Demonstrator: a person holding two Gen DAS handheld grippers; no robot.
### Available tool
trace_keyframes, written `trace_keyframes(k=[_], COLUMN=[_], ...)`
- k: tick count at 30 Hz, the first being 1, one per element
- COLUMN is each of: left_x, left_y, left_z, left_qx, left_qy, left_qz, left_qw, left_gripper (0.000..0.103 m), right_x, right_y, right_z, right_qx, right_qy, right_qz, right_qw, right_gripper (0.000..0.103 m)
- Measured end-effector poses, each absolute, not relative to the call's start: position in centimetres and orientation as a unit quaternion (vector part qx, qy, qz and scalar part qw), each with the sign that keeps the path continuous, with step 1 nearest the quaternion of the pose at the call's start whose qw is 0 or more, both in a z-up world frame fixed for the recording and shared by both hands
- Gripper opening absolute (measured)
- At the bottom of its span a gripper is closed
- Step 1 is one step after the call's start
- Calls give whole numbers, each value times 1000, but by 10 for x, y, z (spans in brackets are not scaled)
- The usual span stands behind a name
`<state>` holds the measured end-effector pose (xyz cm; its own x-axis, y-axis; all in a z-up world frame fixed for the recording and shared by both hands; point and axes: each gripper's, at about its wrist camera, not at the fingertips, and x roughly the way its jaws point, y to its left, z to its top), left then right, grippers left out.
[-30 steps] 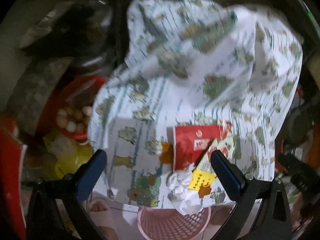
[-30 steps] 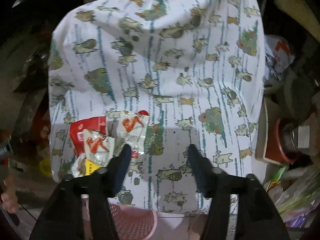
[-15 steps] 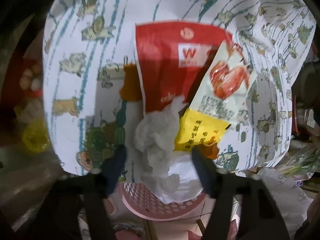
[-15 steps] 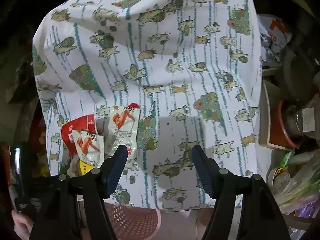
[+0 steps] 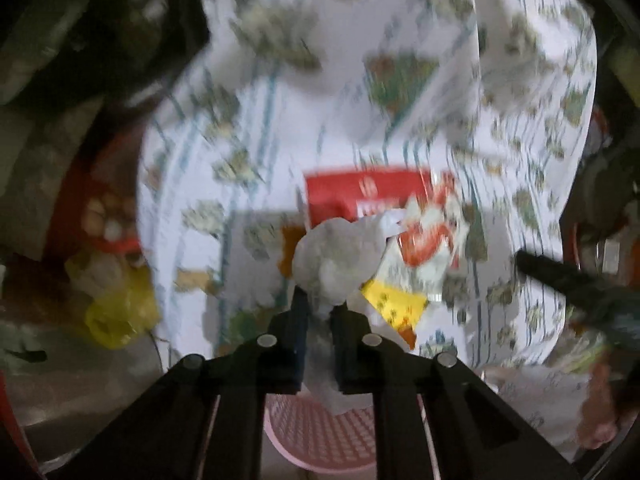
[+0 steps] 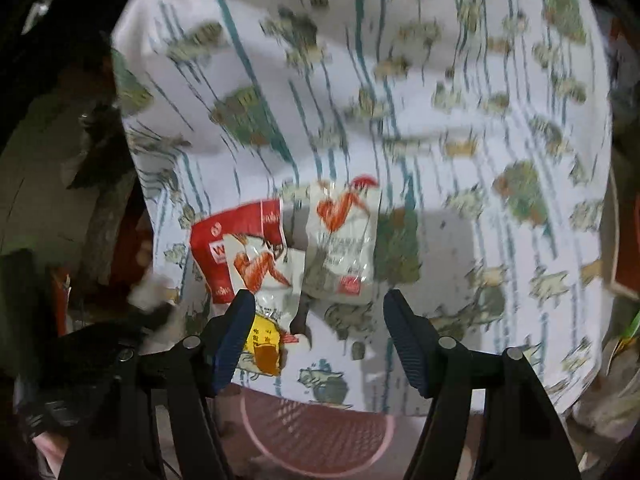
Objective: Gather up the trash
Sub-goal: 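Grasp the clear chicken-print wrapper with the right tool while the left tool holds the tissue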
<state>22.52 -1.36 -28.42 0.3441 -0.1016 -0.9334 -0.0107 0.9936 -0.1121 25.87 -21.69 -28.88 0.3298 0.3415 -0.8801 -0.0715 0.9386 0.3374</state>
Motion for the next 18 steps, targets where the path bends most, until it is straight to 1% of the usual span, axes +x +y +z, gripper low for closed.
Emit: trace_keyframes(k=[5, 7, 11, 14, 15, 18], left_x=[229, 229, 234, 236, 236, 237], left_y=[19, 22, 22, 25, 26, 29], left_z=[-266, -266, -276, -280, -280, -278], left_qx=[-57, -57, -60, -61, -61, -65], left_qy=[545, 544, 554, 558, 558, 556], left_qz=[-10, -5, 3, 6, 7, 9], left_qw=[836, 837, 831, 828, 827, 828], left_gripper=[10, 10, 10, 10, 10, 10], right_x=[278, 284, 300, 304, 304, 303], right_y=[-188, -188, -187, -177, -175, -161], right_z=[-297, -305, -332, -342, -344, -345], right_qx=[65, 86, 153, 151, 146, 122], right_qy=[552, 554, 589, 599, 599, 599], right_qz=[139, 143, 137, 141, 143, 155], right_qw=[819, 816, 782, 774, 774, 776], right_gripper=[69, 68, 65, 64, 62, 60])
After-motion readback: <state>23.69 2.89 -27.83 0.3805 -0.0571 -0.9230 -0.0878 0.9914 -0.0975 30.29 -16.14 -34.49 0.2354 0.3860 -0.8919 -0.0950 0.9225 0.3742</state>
